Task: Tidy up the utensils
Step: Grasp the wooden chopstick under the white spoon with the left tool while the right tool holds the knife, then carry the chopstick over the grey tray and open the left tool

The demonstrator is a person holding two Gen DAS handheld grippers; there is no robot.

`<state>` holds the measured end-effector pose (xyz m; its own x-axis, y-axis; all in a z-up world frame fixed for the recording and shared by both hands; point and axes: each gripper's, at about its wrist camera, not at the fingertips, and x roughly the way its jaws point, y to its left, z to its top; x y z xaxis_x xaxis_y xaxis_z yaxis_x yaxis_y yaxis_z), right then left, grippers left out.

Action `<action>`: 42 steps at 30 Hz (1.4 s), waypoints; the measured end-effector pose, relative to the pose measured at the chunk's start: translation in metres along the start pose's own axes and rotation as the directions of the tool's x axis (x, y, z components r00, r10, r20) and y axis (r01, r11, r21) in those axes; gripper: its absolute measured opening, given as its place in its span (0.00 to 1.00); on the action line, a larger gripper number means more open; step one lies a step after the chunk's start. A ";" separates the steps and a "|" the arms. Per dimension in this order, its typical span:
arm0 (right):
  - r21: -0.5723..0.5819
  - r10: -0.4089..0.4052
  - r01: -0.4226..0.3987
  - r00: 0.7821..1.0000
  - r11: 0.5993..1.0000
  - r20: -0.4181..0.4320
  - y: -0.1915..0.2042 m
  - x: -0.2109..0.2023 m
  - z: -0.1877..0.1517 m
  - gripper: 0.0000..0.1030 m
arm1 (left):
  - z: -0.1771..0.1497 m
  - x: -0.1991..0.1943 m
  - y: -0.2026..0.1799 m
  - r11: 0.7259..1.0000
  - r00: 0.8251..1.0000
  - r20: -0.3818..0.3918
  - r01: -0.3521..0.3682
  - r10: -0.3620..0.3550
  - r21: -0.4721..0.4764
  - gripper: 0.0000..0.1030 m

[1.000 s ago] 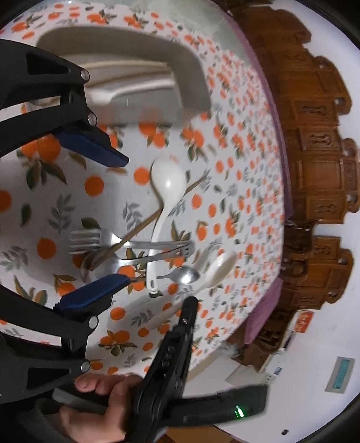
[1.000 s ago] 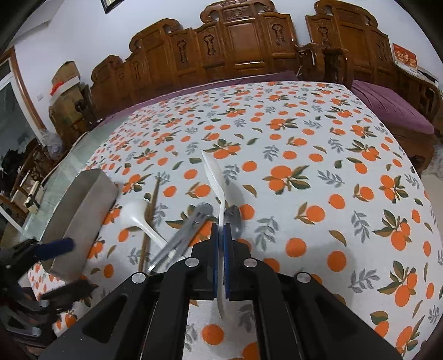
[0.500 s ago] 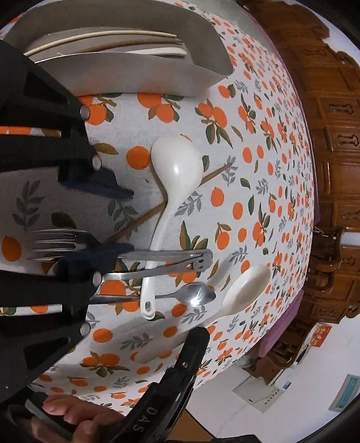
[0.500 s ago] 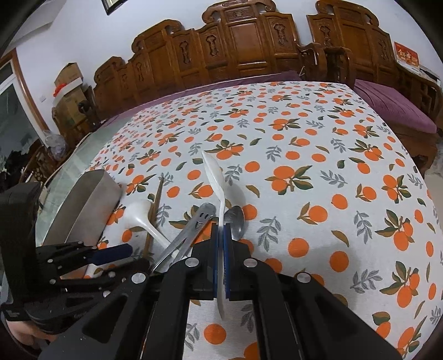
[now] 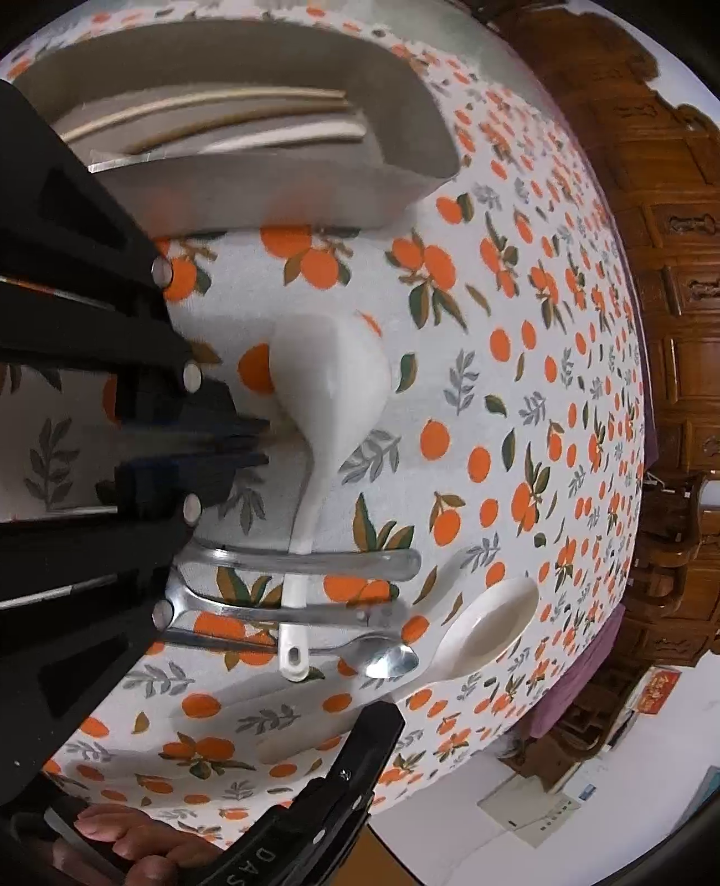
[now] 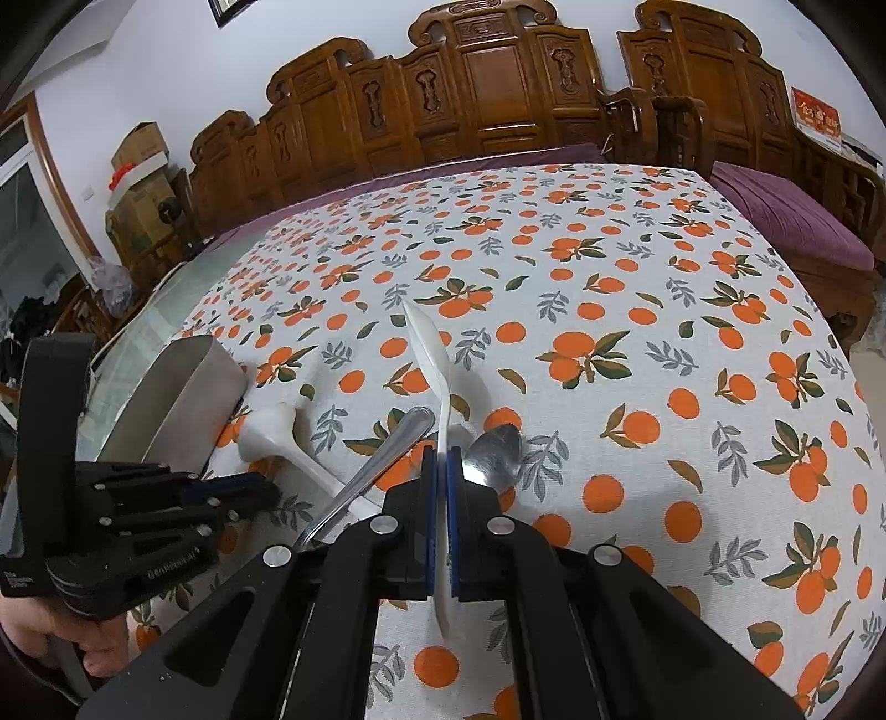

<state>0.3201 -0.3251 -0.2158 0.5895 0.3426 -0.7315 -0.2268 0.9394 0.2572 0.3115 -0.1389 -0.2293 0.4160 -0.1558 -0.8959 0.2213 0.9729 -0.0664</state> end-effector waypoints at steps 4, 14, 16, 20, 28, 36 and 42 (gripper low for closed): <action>0.000 0.002 -0.002 1.000 1.000 0.003 0.001 0.000 0.000 0.04 | 0.006 -0.010 0.001 0.999 0.999 0.019 -0.029 0.028 0.021 0.04; 0.002 0.013 -0.013 1.000 1.000 0.016 0.003 -0.006 0.002 0.04 | 0.026 -0.055 -0.002 0.995 0.989 0.129 -0.077 0.068 0.068 0.04; 0.002 0.018 -0.018 1.000 1.000 0.022 0.004 -0.008 0.004 0.04 | 0.031 -0.067 -0.001 0.995 0.985 0.158 -0.080 0.069 0.064 0.04; -0.003 0.032 -0.032 0.999 0.999 0.031 0.007 -0.012 0.005 0.04 | 0.034 -0.084 0.004 0.995 0.980 0.188 -0.080 0.068 0.055 0.04; -0.042 0.056 -0.054 0.998 0.998 0.036 0.027 -0.016 0.005 0.04 | 0.016 -0.093 0.017 0.996 0.978 0.194 -0.084 0.075 0.038 0.04; -0.079 0.107 -0.105 0.994 0.991 0.024 0.056 -0.018 0.001 0.04 | -0.003 -0.116 0.038 0.996 0.973 0.213 -0.091 0.084 0.023 0.04; -0.137 0.134 -0.130 0.991 0.982 0.022 0.085 -0.022 -0.003 0.04 | -0.014 -0.131 0.058 0.994 0.967 0.232 -0.107 0.104 0.001 0.04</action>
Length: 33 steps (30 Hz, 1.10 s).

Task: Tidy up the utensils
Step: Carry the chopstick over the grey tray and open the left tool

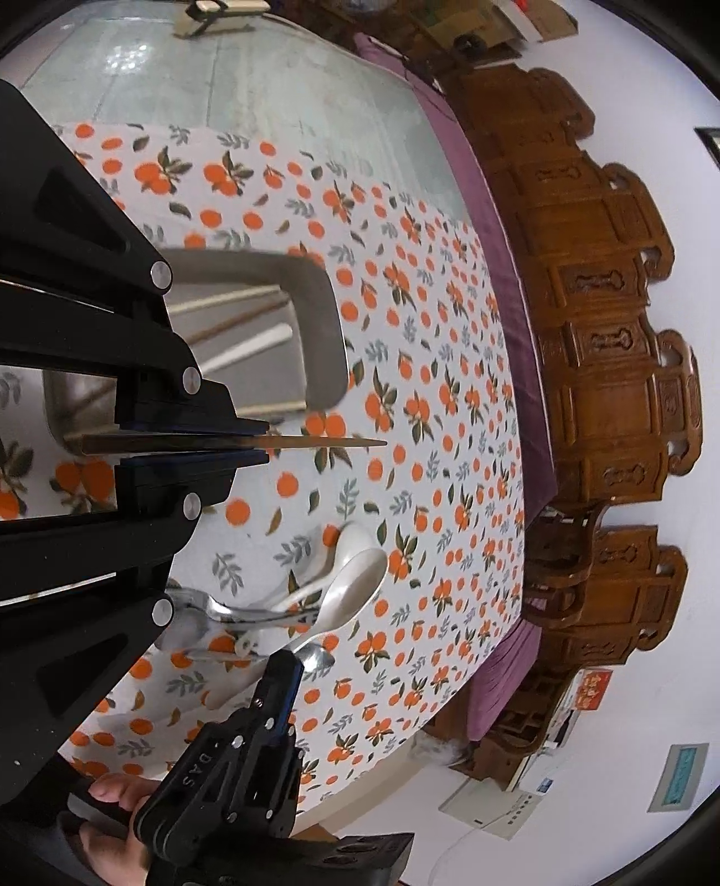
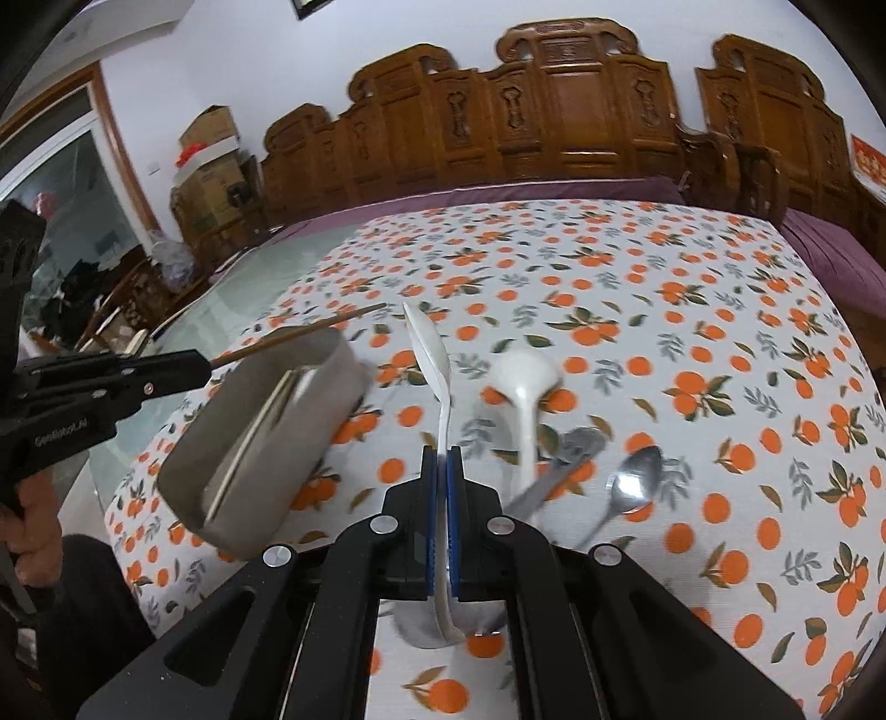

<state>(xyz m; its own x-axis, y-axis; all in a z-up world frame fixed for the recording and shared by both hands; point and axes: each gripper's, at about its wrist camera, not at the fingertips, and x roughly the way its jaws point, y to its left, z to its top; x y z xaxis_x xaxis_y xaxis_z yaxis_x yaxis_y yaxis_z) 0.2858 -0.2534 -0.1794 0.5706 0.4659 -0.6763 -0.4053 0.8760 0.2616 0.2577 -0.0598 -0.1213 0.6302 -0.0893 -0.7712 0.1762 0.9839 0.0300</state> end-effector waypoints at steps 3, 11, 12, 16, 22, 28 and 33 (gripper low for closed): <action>-0.028 0.010 -0.010 1.000 1.000 0.000 0.014 -0.001 0.000 0.04 | -0.005 -0.004 0.013 1.000 1.000 0.004 -0.014 0.014 -0.015 0.04; -0.073 0.028 -0.028 1.000 0.997 -0.005 0.033 0.000 -0.002 0.04 | -0.022 -0.011 0.043 0.998 0.999 -0.002 -0.040 0.040 -0.058 0.04; -0.074 0.030 -0.030 1.000 0.997 -0.004 0.034 -0.001 -0.002 0.04 | -0.024 -0.011 0.045 0.997 0.999 -0.005 -0.044 0.044 -0.058 0.04; -0.077 0.034 -0.034 0.999 0.996 0.001 0.035 -0.002 -0.001 0.04 | -0.033 -0.004 0.053 0.996 0.998 -0.024 -0.061 0.060 -0.065 0.04; -0.081 0.033 -0.033 0.999 0.996 -0.005 0.037 -0.002 -0.001 0.04 | -0.038 0.013 0.058 0.995 0.997 -0.045 -0.068 0.065 -0.069 0.04; -0.087 0.032 -0.034 0.999 0.996 -0.019 0.040 0.002 -0.004 0.04 | -0.044 0.029 0.063 0.995 0.996 -0.064 -0.062 0.057 -0.081 0.04; -0.092 0.038 -0.040 0.999 0.995 -0.026 0.041 0.005 -0.005 0.04 | -0.048 0.038 0.069 0.994 0.996 -0.069 -0.054 0.048 -0.091 0.04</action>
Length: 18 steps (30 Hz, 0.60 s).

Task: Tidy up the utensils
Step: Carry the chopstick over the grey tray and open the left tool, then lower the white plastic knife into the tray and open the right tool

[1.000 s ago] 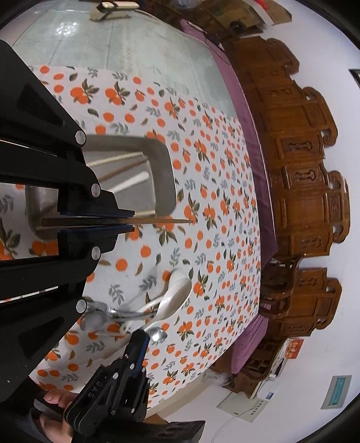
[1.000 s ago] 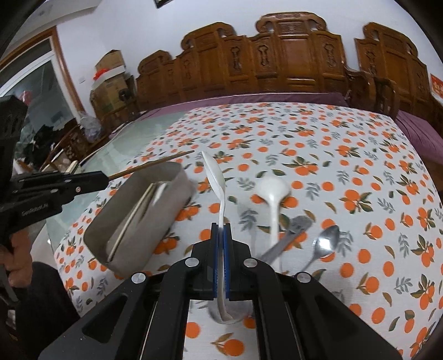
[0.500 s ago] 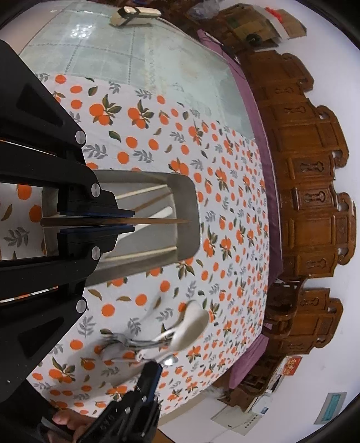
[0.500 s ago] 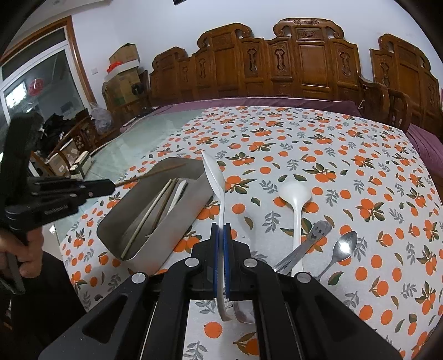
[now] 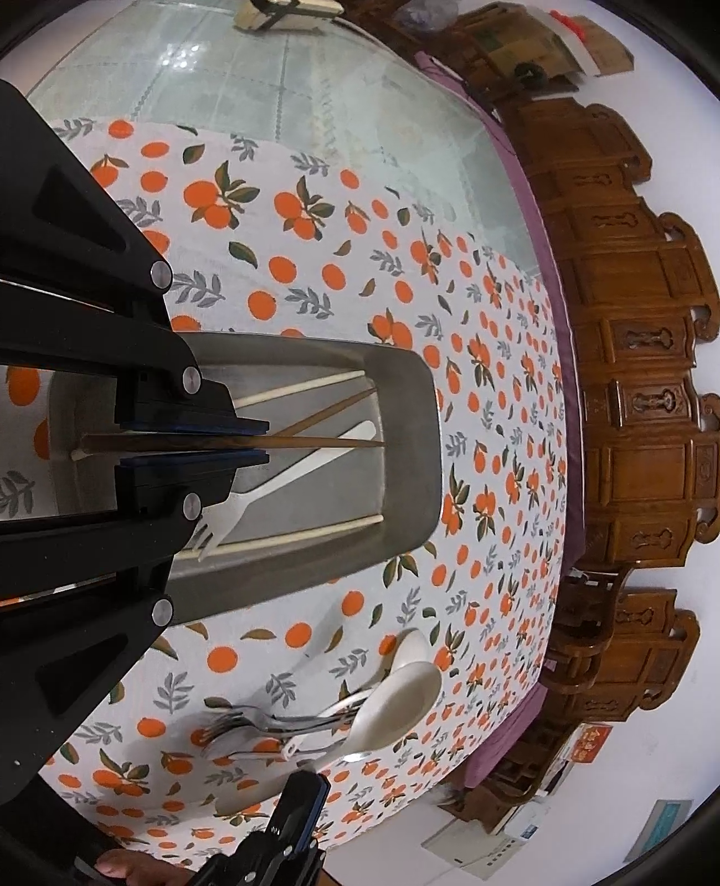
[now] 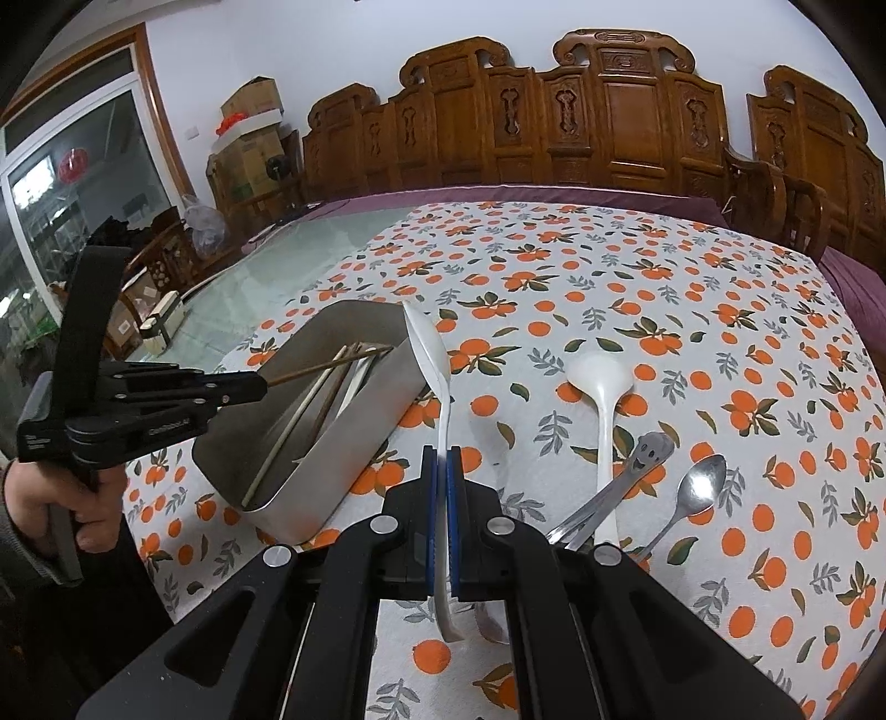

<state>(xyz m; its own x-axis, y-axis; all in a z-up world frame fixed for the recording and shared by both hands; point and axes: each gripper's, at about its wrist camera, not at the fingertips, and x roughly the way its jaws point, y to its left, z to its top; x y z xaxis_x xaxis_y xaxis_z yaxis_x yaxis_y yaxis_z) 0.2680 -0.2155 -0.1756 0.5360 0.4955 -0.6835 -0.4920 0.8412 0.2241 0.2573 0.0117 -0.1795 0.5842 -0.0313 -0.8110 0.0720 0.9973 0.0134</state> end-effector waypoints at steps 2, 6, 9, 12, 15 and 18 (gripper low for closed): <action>-0.002 0.002 -0.002 1.000 1.000 0.000 0.002 0.000 0.000 0.04 | -0.002 0.003 0.002 1.000 1.000 -0.001 0.007 -0.007 -0.001 0.04; -0.006 -0.001 0.001 1.000 1.000 -0.005 0.005 0.001 -0.001 0.04 | -0.003 0.008 0.004 1.000 1.000 -0.001 0.024 -0.024 -0.011 0.04; 0.000 -0.008 0.008 1.000 1.000 -0.011 0.007 0.002 -0.002 0.04 | -0.003 0.008 0.006 0.999 0.999 0.011 0.030 -0.030 -0.015 0.05; -0.006 -0.016 0.016 1.000 1.000 -0.008 0.010 0.001 0.002 0.04 | -0.003 0.006 0.009 0.999 0.999 0.029 0.037 -0.036 -0.026 0.09; -0.009 -0.025 0.025 1.000 1.000 -0.003 0.014 -0.001 0.007 0.04 | -0.001 -0.002 0.013 0.999 0.998 0.055 0.041 -0.039 -0.030 0.14; -0.017 -0.031 0.031 1.000 0.999 0.000 0.020 -0.003 0.011 0.04 | 0.000 -0.013 0.015 0.999 0.996 0.087 0.025 -0.023 -0.020 0.18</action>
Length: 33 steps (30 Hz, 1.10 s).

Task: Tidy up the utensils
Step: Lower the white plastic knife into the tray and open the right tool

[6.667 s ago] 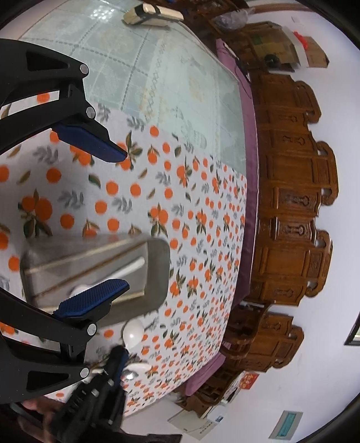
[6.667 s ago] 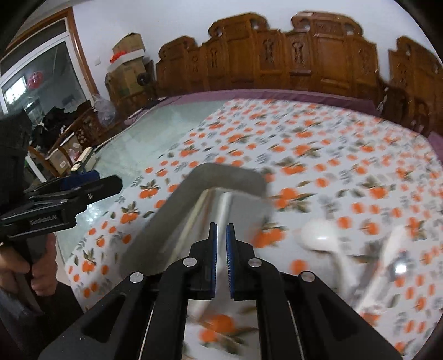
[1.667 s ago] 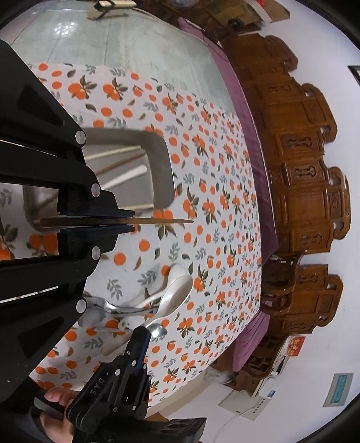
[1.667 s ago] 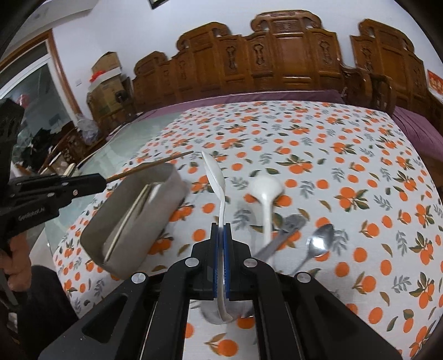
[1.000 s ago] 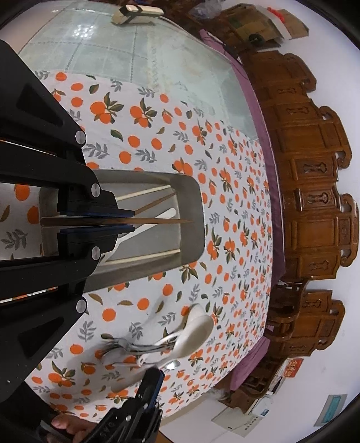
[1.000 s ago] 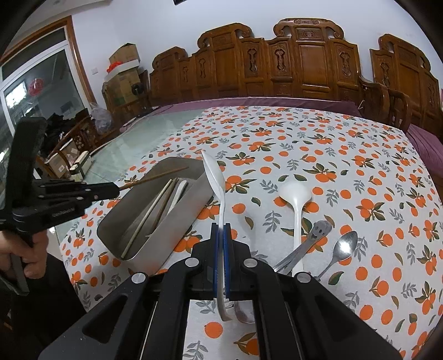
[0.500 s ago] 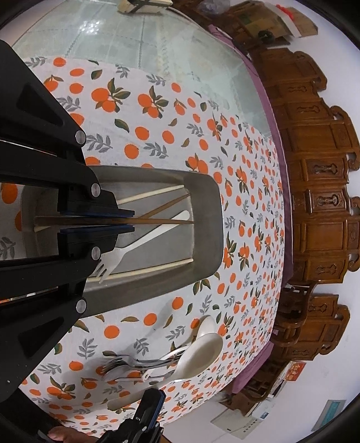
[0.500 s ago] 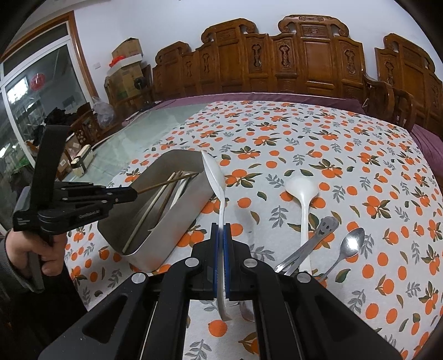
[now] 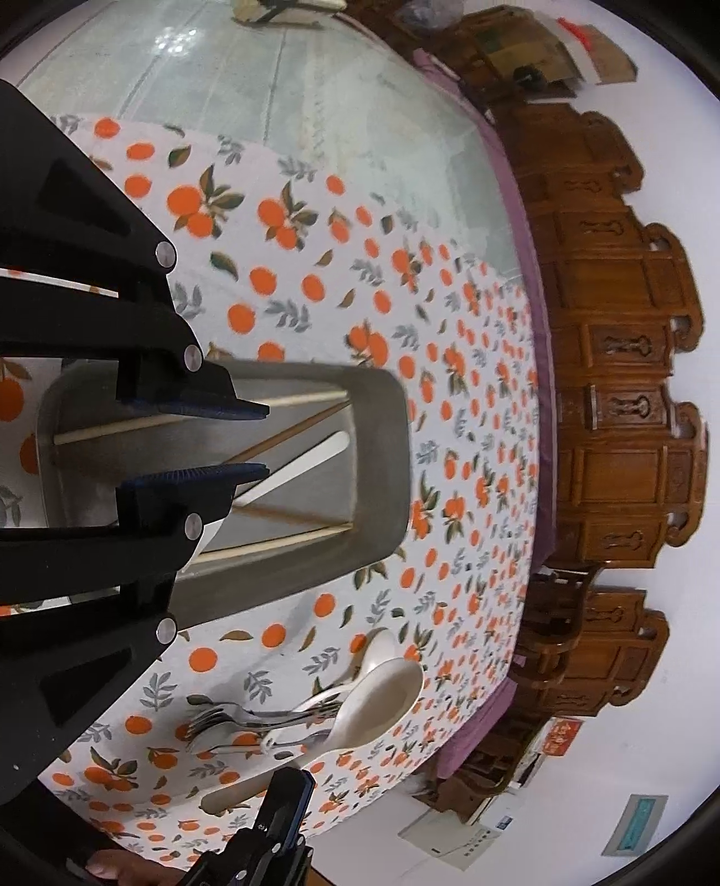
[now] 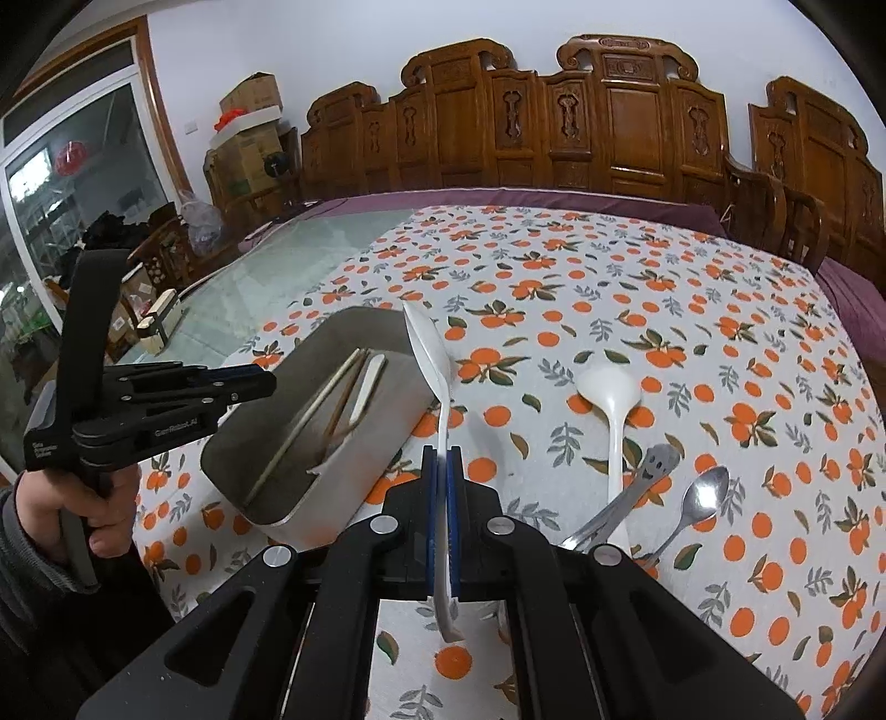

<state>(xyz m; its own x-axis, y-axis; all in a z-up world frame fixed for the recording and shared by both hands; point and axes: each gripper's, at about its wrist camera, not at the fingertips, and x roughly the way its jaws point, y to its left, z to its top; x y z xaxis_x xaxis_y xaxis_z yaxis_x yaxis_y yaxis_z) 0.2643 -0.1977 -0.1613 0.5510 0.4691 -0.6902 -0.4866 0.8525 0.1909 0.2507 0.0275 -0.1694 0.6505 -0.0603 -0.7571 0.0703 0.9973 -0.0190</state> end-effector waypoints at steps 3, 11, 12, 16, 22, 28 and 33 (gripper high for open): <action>0.007 0.003 -0.003 1.000 1.000 0.002 0.007 -0.001 0.003 0.04 | 0.000 -0.010 0.004 1.000 1.000 0.025 -0.007 0.007 0.004 0.26; 0.022 0.019 -0.019 1.000 1.000 -0.018 0.029 0.009 0.002 0.04 | 0.002 -0.029 0.017 1.000 0.997 0.076 -0.014 0.014 0.004 0.48; 0.022 0.021 -0.021 1.000 1.000 -0.020 0.031 0.010 0.002 0.04 | 0.002 -0.032 0.020 1.000 0.996 0.088 -0.008 0.008 -0.004 0.51; 0.014 0.024 -0.023 0.999 1.000 -0.029 0.042 0.017 0.005 0.04 | 0.003 -0.039 0.029 1.000 0.994 0.108 0.009 -0.006 -0.027 0.62; -0.001 0.031 -0.031 0.999 1.000 -0.041 0.057 0.026 0.013 0.04 | 0.006 -0.047 0.045 0.997 0.991 0.134 -0.006 0.017 -0.077 0.84; 0.010 0.050 -0.050 0.998 0.999 -0.043 0.070 0.039 0.022 0.04 | 0.008 -0.052 0.057 0.995 0.988 0.147 -0.035 0.048 -0.089 0.92; 0.046 0.079 -0.077 0.996 0.996 -0.046 0.080 0.056 0.032 0.04 | 0.010 -0.059 0.068 0.994 0.984 0.165 -0.046 0.062 -0.100 0.92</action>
<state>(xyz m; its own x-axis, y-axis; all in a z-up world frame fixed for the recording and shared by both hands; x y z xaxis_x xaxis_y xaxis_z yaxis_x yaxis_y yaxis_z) 0.2777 -0.0953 -0.1628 0.4795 0.5237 -0.7041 -0.4955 0.8238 0.2753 0.2246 0.0981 -0.1198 0.7695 -0.0044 -0.6387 -0.0358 0.9981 -0.0500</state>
